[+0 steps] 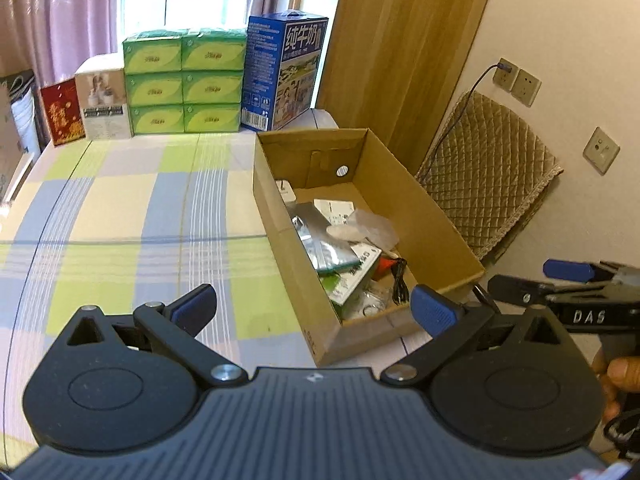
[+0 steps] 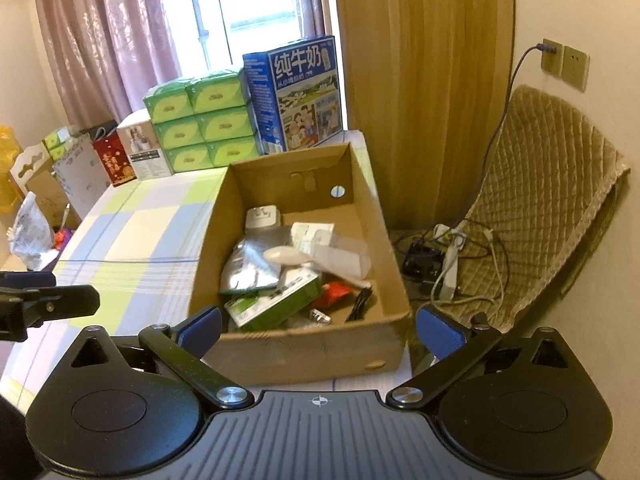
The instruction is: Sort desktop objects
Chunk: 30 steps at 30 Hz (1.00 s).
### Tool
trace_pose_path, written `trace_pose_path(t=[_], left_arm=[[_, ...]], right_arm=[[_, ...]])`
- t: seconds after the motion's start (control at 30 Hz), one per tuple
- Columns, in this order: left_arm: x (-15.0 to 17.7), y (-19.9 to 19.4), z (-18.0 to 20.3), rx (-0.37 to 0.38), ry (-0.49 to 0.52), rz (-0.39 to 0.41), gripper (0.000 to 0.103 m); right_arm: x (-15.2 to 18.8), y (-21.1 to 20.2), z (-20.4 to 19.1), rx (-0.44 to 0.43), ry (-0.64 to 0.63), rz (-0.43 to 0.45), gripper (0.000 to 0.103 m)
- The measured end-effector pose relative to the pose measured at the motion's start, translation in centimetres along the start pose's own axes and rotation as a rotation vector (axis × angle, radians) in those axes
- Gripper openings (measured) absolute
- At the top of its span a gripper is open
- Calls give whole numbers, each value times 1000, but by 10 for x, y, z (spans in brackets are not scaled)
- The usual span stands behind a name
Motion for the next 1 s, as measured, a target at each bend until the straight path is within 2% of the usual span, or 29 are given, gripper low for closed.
trace_pose_path(t=[0.33,0.7,1.0], left_arm=[[17,-29,8,8,-24,11,101],[34,-36,11,23,-34,-16,101],[43,-40,14,15,-1,-18,102]], right_arm=[[20,-32,-10,-7,44,19,101],[35,-58,-20,-9,51,30,101],[43,-66,-26,15,25,26,101]])
Point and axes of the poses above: each gripper's, at about its wrist camera, not at the fingertips, and y roughly the way its jaws point, z to its right, x to its underside, the point moved 10 cm from there along y, roughly the way its jaws point, and after that the axes turned 7 degrees about z, right-handed, at the moved point
